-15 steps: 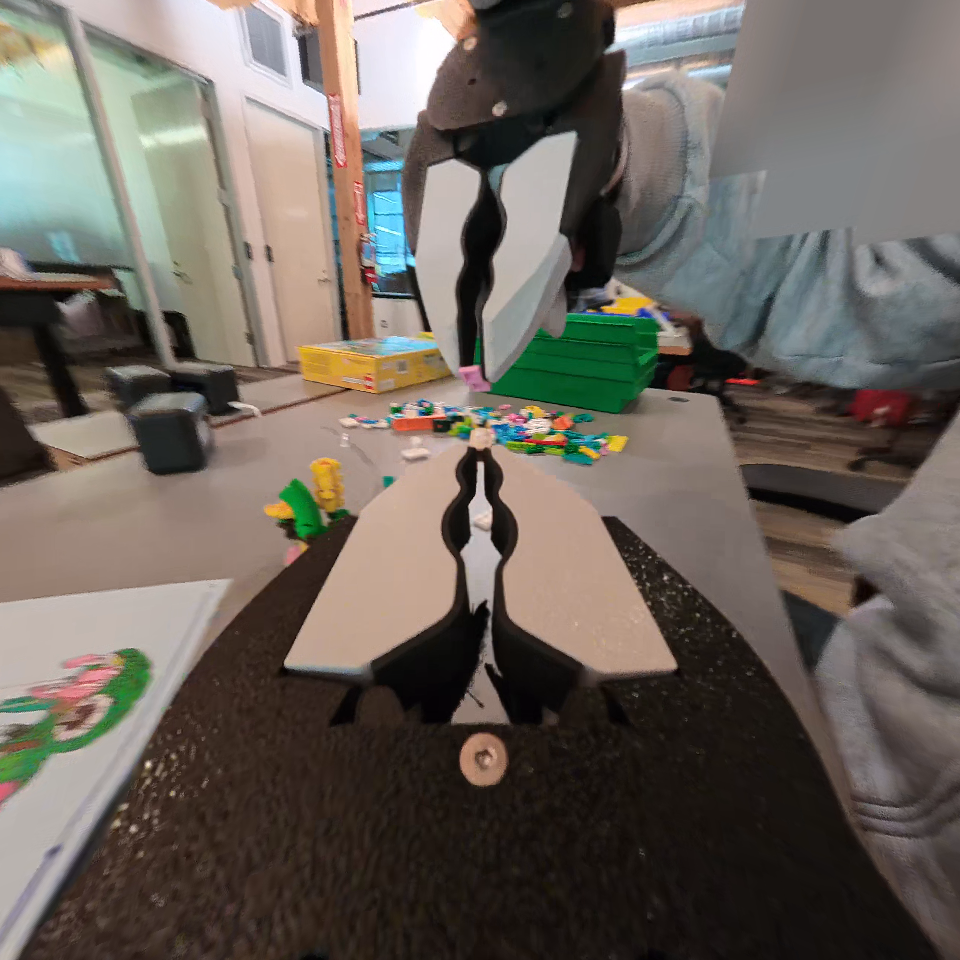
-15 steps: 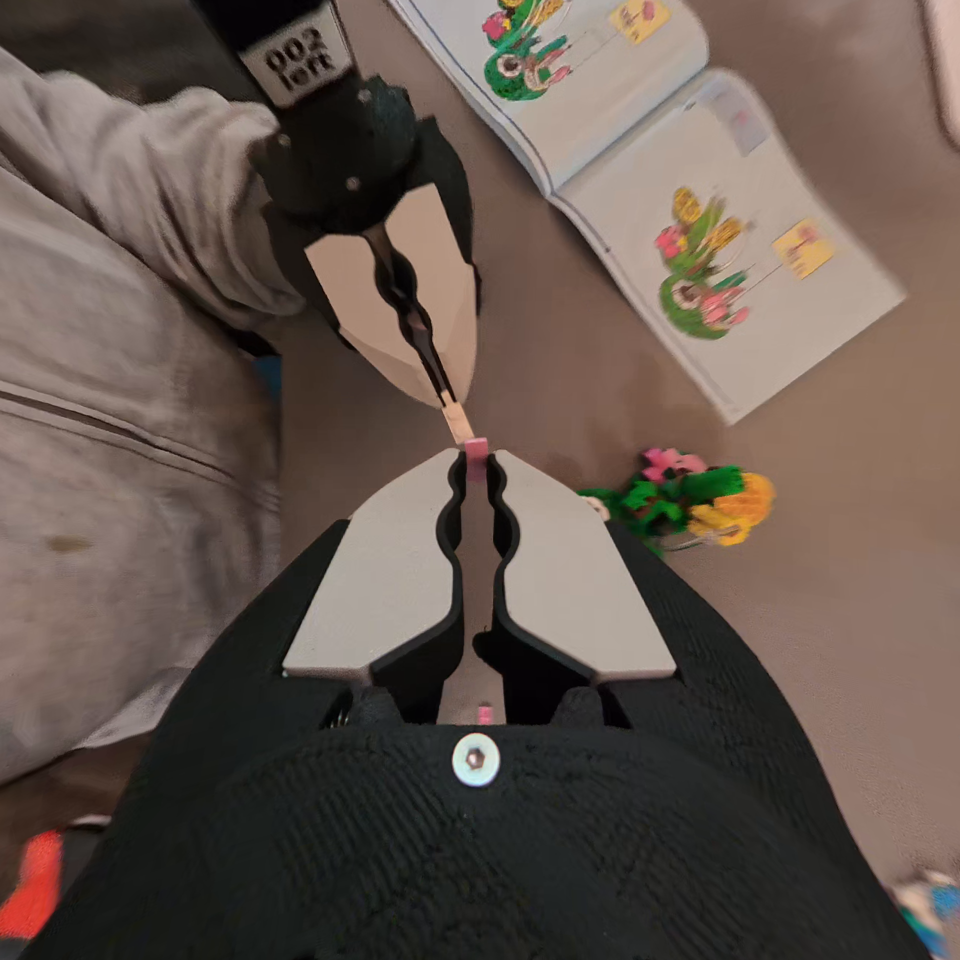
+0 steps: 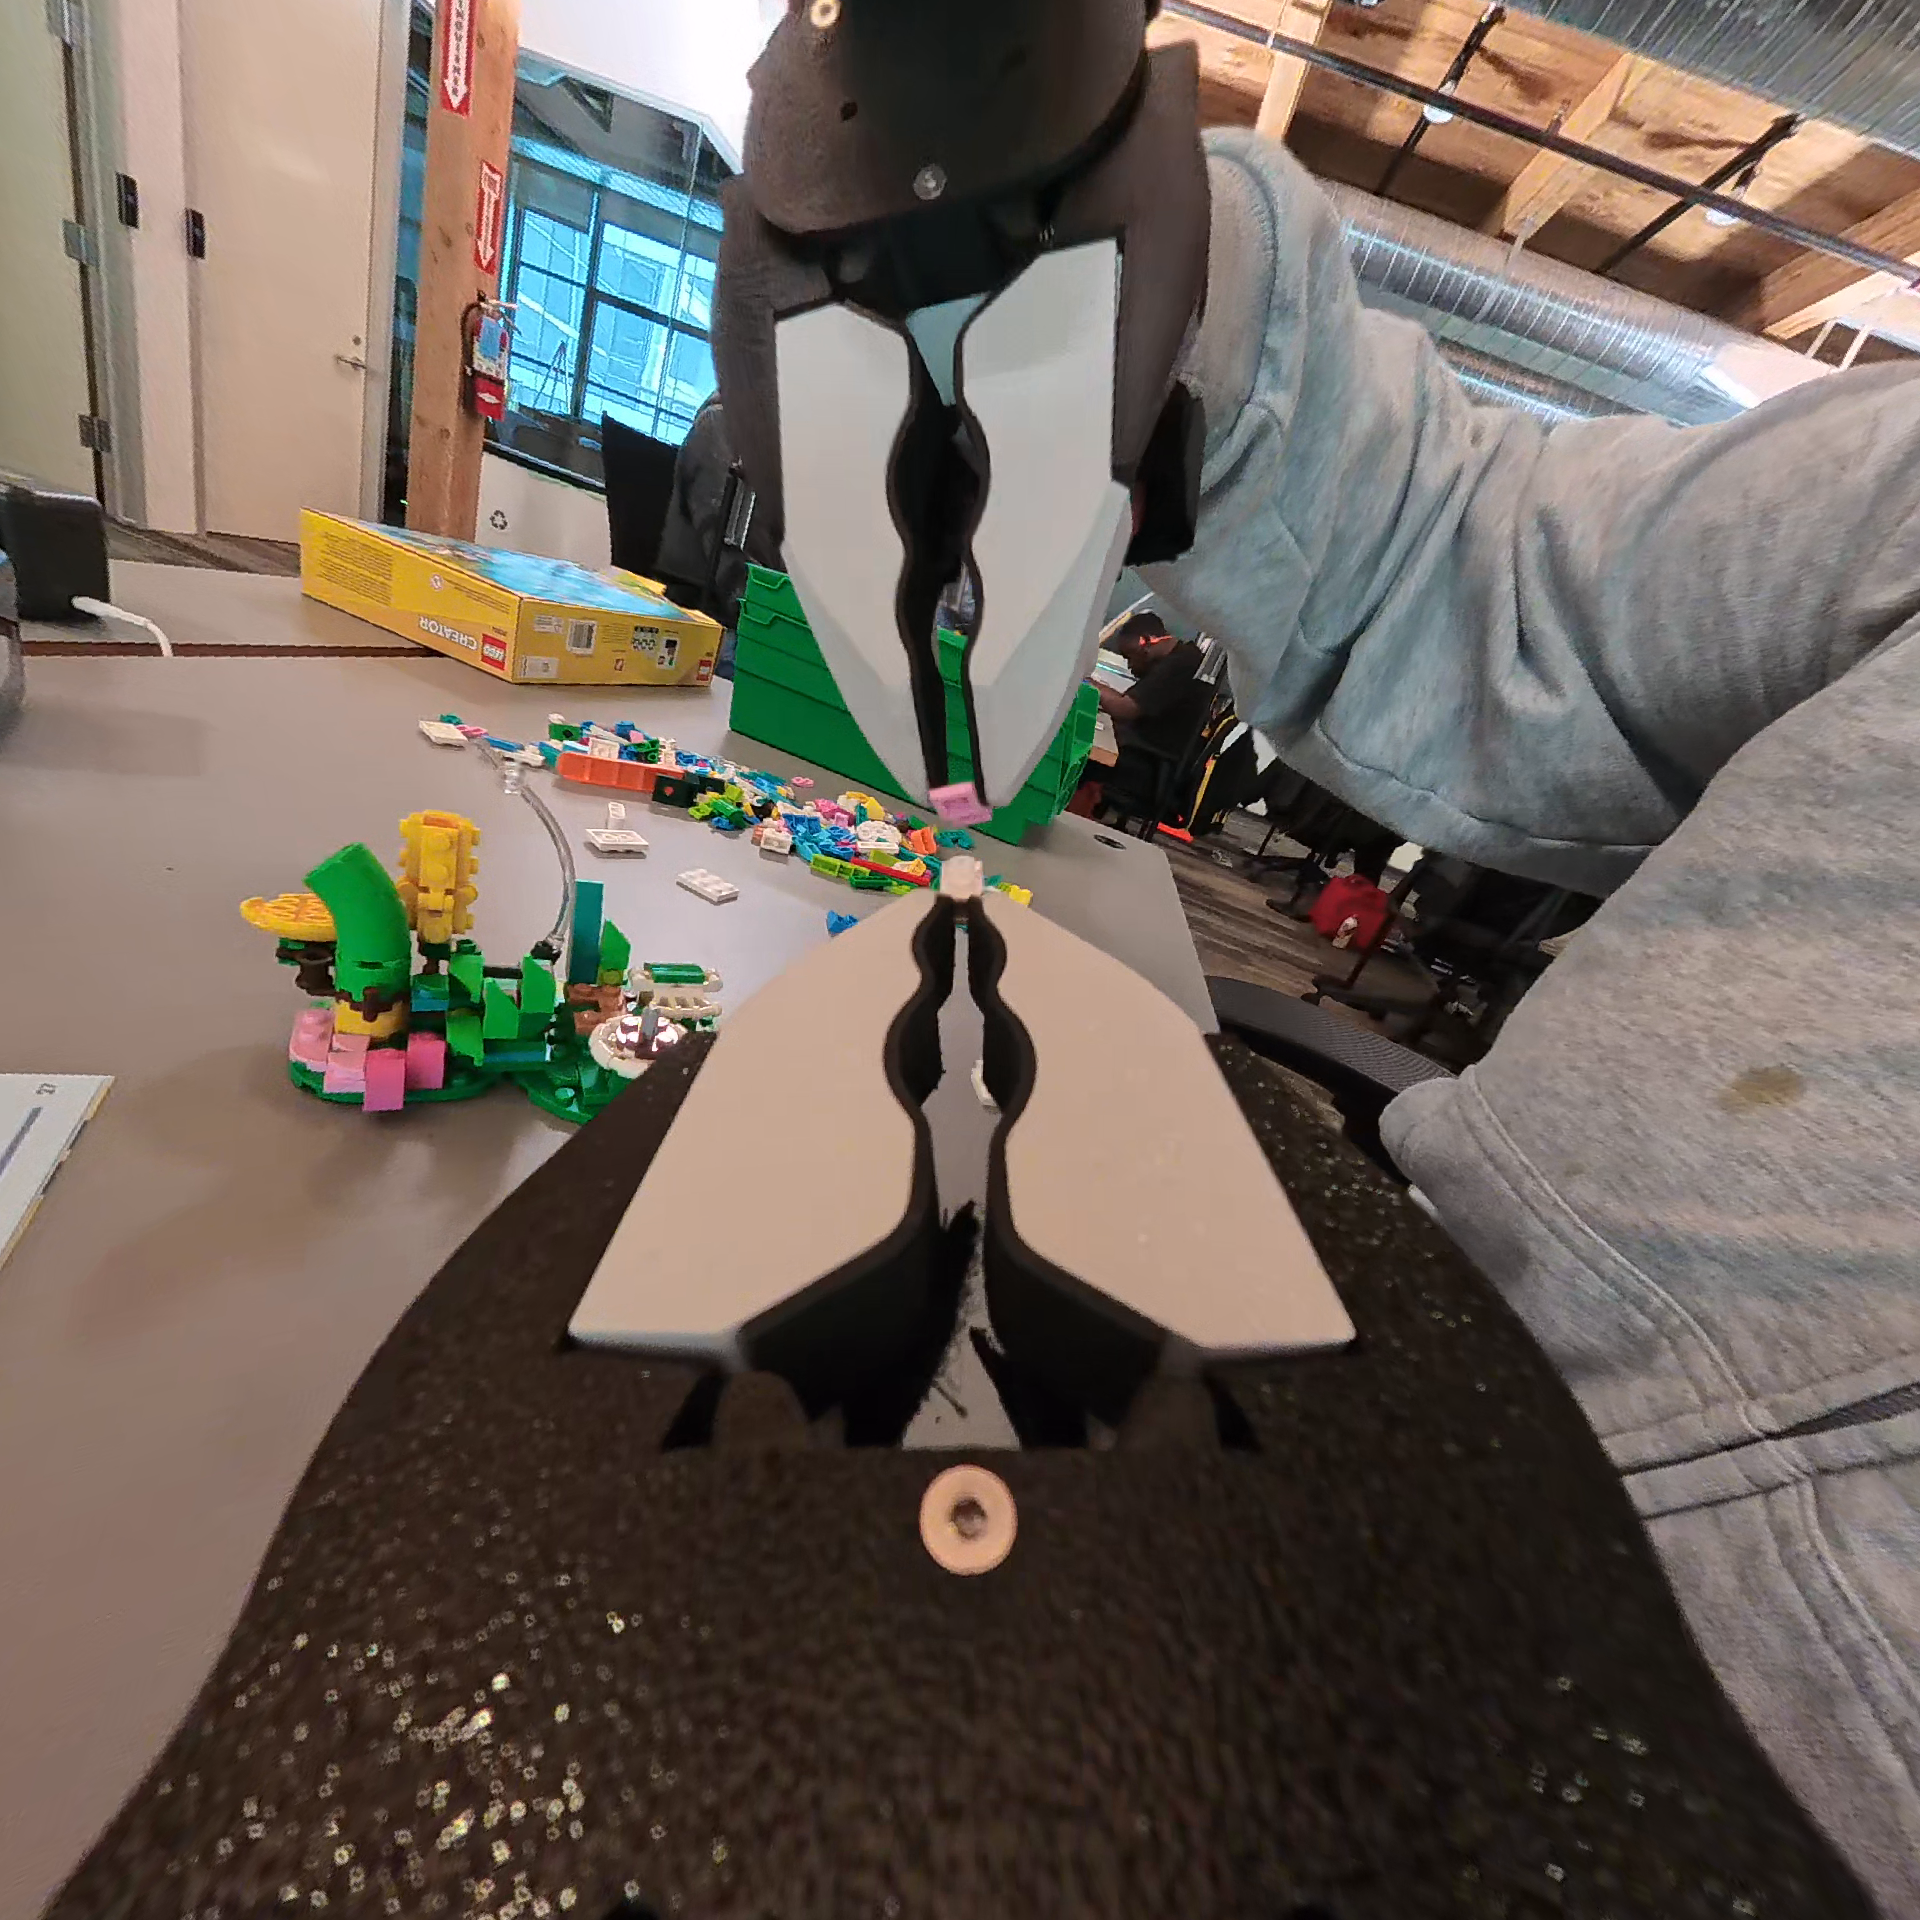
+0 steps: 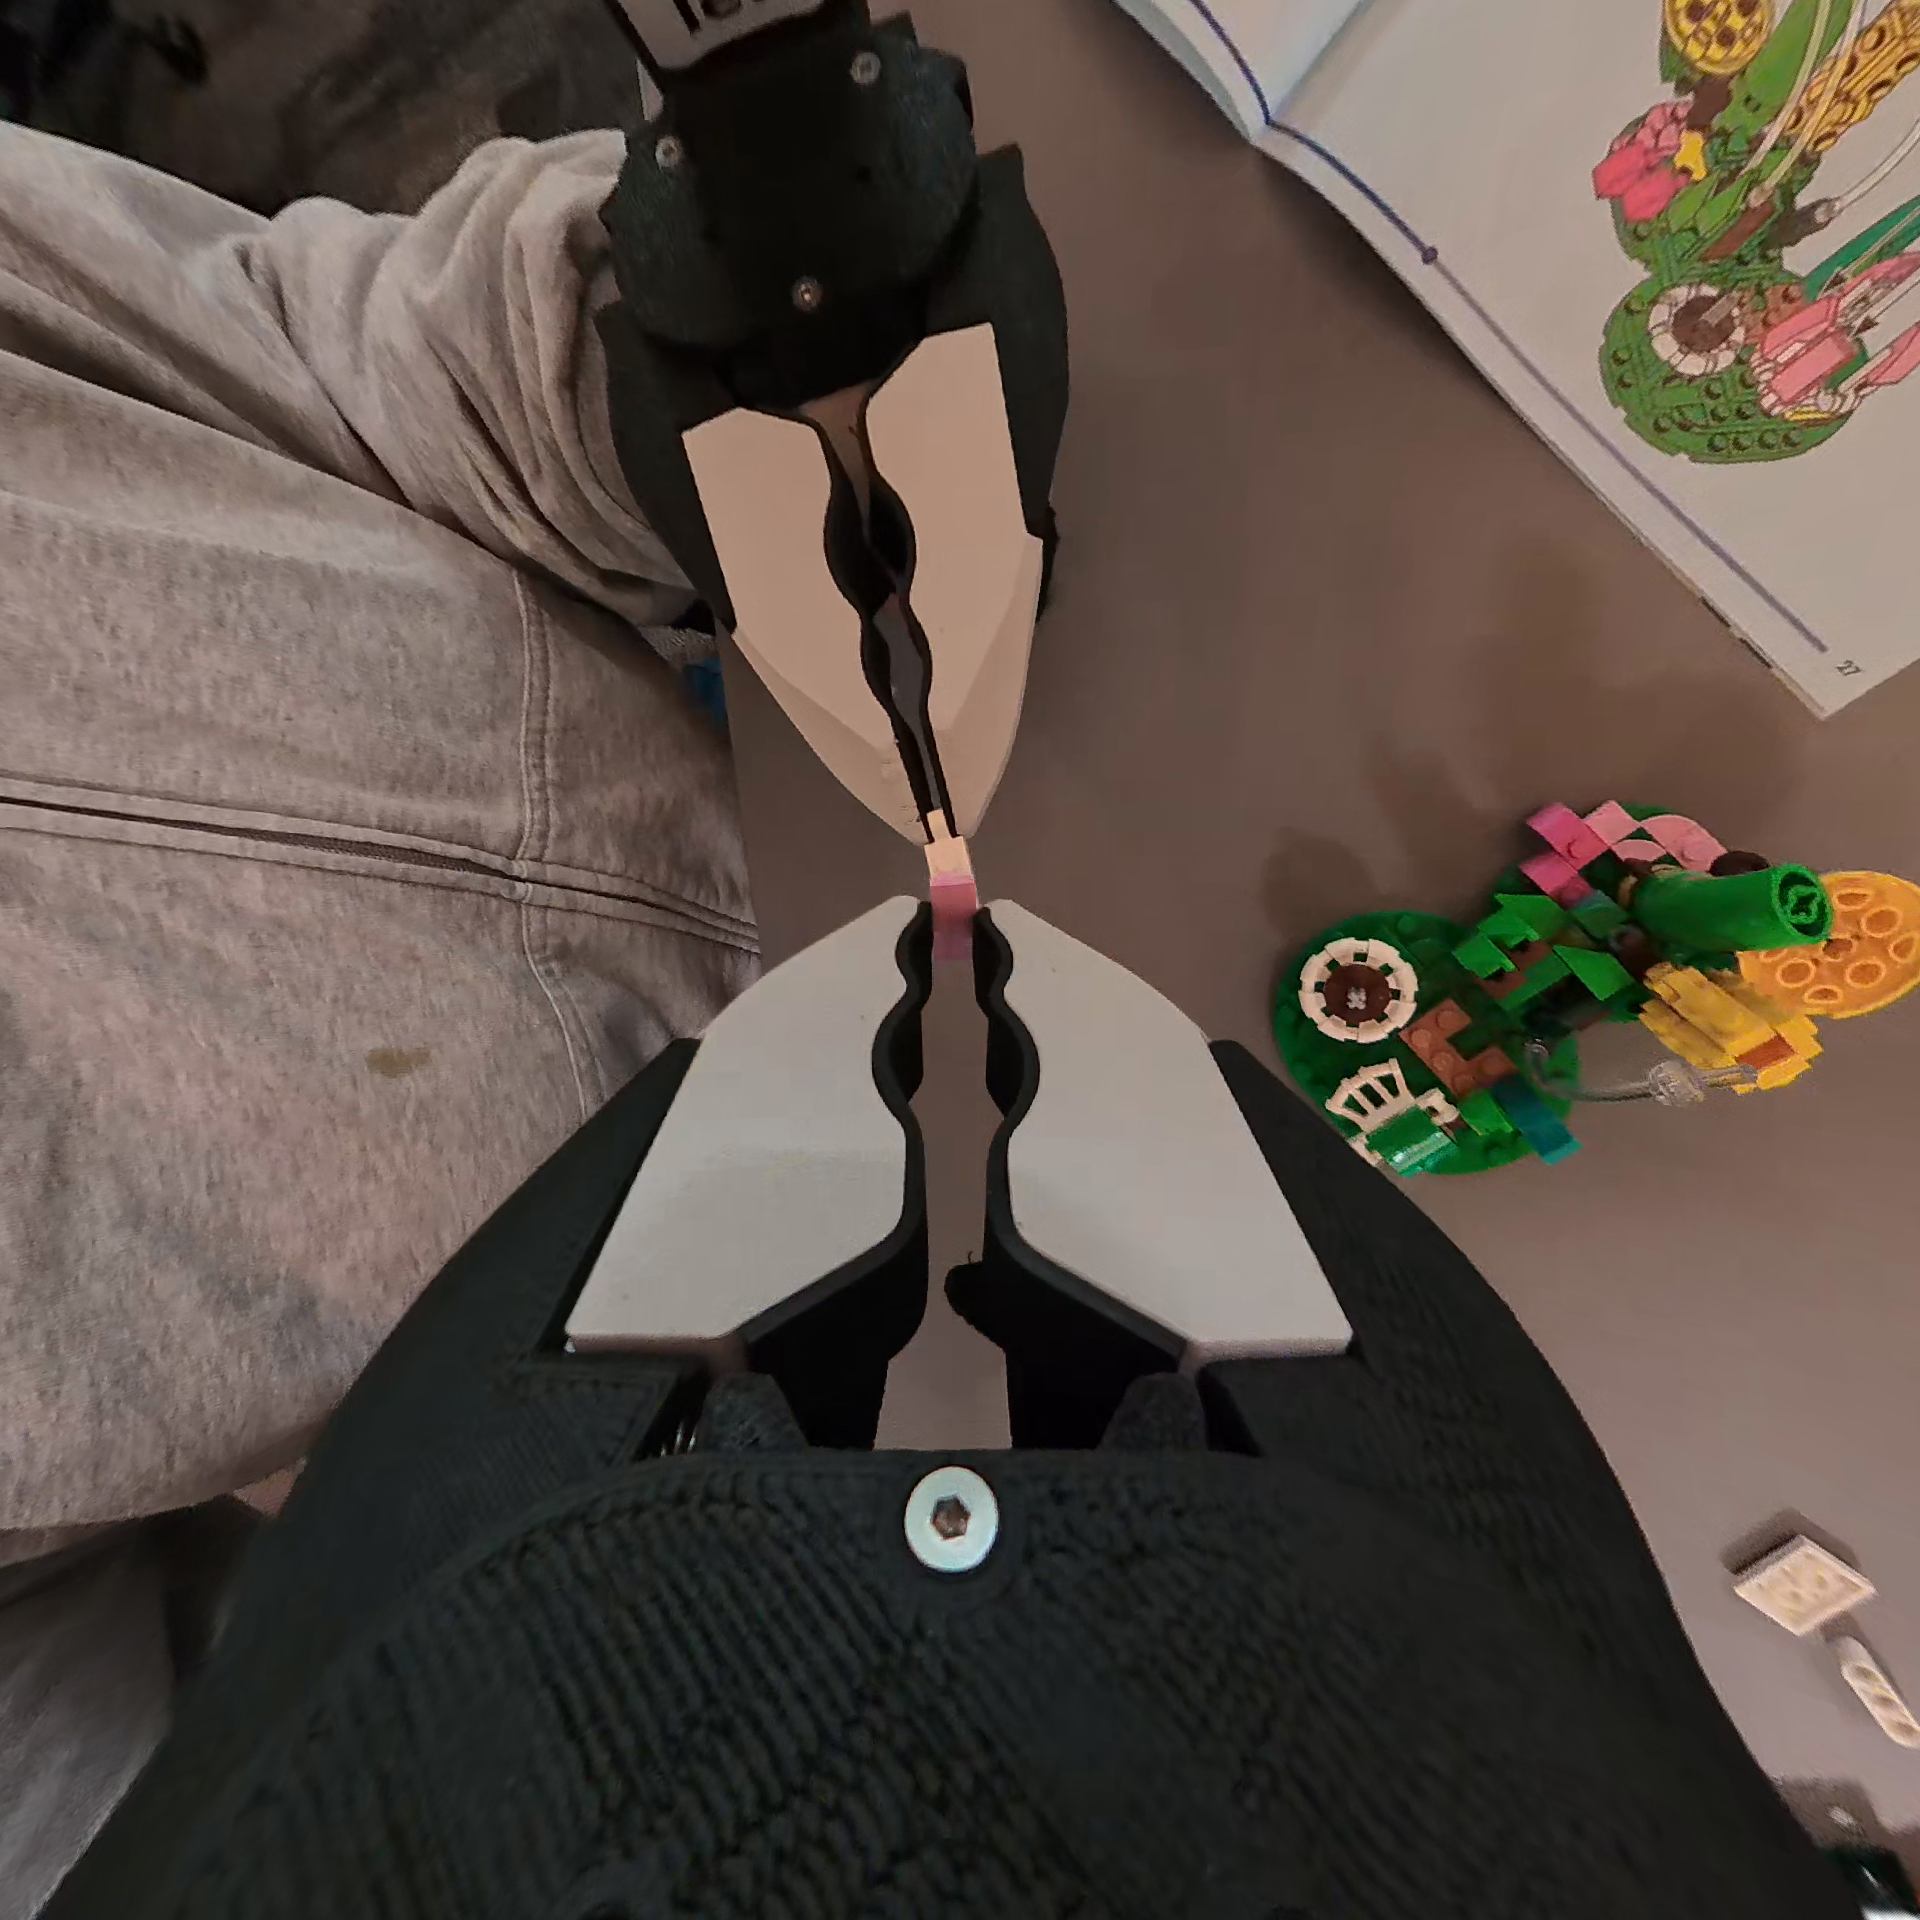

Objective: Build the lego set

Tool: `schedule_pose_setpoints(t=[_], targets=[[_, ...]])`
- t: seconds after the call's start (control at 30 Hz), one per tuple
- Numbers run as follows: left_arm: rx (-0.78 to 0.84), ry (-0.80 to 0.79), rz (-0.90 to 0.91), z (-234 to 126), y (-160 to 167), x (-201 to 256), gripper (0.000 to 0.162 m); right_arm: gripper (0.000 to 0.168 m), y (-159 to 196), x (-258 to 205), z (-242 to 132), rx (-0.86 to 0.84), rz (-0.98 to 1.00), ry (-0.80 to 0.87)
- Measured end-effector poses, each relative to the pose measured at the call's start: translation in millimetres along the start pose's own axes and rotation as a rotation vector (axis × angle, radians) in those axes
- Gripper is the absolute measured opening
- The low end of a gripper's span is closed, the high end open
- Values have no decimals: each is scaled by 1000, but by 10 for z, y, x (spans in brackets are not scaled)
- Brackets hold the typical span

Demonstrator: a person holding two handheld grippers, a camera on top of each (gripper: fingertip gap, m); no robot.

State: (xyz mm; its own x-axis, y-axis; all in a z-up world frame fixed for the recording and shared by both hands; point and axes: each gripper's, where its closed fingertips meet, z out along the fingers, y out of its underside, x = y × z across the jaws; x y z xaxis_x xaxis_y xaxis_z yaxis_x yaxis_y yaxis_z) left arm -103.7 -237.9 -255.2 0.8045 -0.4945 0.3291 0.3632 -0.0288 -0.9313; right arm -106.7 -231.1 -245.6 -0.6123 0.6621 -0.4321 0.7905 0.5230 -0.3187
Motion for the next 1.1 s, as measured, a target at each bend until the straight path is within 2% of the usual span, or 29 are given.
schedule_pose_setpoints(t=[0.47,1.1], targets=[[-5,29,0,7,8,35,2,6,29,-24,99,-77,-33,17],[-7,25,0,12,9,24,2,6,26,-13,118,-63,-51,27]])
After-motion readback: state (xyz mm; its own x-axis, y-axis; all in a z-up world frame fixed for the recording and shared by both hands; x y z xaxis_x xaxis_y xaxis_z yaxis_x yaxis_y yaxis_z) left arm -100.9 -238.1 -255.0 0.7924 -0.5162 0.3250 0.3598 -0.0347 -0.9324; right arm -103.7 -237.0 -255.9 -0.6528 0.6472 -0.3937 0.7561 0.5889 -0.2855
